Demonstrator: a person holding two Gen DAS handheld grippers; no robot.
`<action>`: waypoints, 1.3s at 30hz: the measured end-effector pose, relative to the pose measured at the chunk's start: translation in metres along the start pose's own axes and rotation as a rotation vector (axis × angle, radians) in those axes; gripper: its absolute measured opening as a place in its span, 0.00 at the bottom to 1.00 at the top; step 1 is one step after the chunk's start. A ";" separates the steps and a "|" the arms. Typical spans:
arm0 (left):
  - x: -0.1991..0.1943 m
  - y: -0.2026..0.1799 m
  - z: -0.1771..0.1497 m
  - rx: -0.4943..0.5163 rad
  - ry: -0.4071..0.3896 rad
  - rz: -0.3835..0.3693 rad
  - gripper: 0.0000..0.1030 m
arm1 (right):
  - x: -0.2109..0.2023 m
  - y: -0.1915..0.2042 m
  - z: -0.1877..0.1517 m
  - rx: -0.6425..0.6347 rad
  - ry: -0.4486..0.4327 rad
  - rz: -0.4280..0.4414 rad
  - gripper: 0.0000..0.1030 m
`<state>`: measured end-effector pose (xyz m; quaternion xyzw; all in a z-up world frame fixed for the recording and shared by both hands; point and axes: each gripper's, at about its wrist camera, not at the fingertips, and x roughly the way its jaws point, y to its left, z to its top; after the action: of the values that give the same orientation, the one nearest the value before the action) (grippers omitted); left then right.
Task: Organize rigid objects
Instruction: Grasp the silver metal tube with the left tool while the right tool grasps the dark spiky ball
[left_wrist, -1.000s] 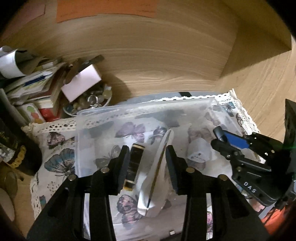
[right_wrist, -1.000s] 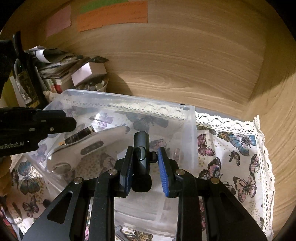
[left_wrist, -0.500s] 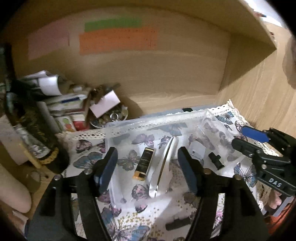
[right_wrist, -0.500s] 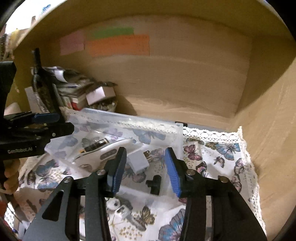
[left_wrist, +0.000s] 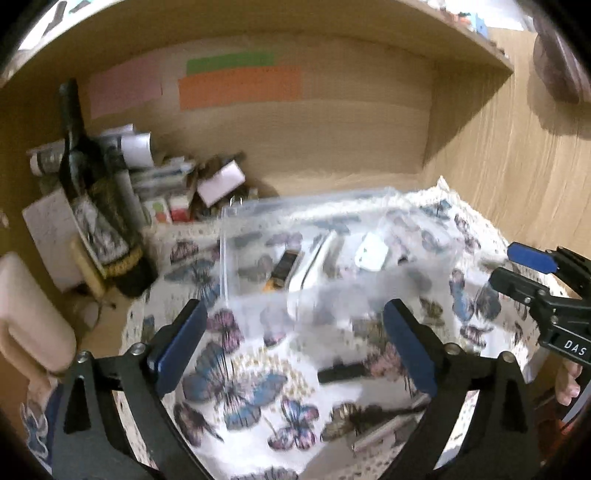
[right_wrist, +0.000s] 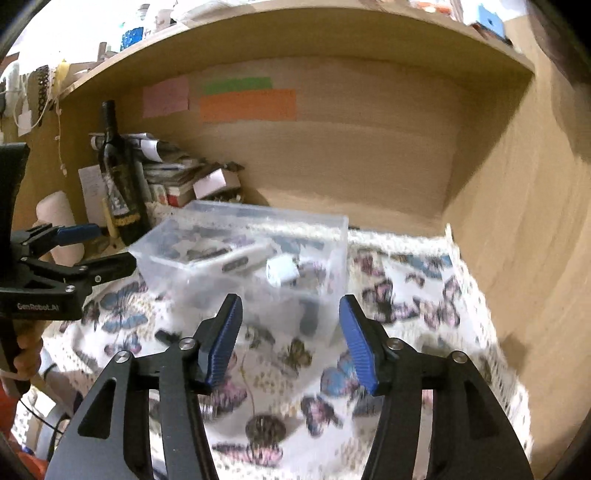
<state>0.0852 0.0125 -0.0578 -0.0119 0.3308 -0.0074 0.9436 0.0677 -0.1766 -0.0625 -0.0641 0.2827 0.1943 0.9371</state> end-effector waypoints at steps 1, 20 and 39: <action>0.002 0.000 -0.005 -0.005 0.021 0.000 0.95 | -0.001 -0.001 -0.006 0.010 0.010 -0.001 0.50; 0.025 -0.066 -0.075 0.133 0.199 -0.177 0.95 | 0.023 0.004 -0.073 0.071 0.187 0.066 0.50; 0.037 -0.053 -0.073 0.096 0.189 -0.204 0.15 | 0.029 0.002 -0.058 0.092 0.142 0.048 0.29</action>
<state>0.0678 -0.0427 -0.1363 0.0004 0.4144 -0.1201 0.9021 0.0594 -0.1792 -0.1269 -0.0279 0.3585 0.1986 0.9117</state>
